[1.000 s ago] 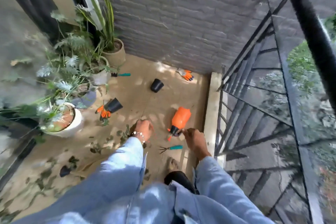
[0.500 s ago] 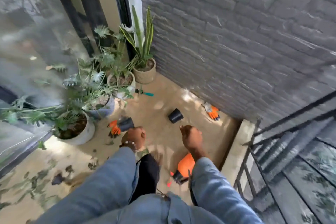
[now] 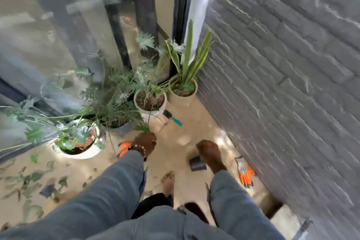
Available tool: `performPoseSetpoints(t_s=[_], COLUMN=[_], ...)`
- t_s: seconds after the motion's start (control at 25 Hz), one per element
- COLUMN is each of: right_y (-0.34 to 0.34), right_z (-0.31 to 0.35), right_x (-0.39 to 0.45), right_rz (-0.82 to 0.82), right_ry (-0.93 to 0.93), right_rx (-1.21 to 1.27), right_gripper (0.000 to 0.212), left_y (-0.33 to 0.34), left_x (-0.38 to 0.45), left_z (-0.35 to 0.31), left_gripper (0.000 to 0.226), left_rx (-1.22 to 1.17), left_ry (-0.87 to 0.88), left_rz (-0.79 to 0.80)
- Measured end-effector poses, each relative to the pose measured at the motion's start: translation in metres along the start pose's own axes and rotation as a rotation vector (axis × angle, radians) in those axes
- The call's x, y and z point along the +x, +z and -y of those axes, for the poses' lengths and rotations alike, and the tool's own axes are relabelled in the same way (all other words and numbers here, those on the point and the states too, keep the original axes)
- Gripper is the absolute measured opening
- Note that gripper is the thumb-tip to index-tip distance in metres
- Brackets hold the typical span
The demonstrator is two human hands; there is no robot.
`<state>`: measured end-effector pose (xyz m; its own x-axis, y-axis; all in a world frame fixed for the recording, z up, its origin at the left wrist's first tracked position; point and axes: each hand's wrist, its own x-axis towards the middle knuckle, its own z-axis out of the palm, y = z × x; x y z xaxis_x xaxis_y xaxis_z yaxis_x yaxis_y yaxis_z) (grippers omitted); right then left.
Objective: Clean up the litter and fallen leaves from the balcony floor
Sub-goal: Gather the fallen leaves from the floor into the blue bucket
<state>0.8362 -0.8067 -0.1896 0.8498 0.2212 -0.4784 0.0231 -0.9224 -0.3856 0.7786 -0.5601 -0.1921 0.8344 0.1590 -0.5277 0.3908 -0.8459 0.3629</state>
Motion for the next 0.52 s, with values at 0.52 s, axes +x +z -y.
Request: performPoseSetpoints(t_s=[0.52], right_y=[-0.028], right_z=[0.143], right_x=[0.154], right_rz=[0.423], right_ry=[-0.619], right_rx=[-0.324], right_gripper=[0.024], left_y=[-0.022], left_x=[-0.003], left_z=[0.040], left_gripper=[0.037], left_rx=[-0.450], left_ry=[-0.658], left_rz=[-0.340])
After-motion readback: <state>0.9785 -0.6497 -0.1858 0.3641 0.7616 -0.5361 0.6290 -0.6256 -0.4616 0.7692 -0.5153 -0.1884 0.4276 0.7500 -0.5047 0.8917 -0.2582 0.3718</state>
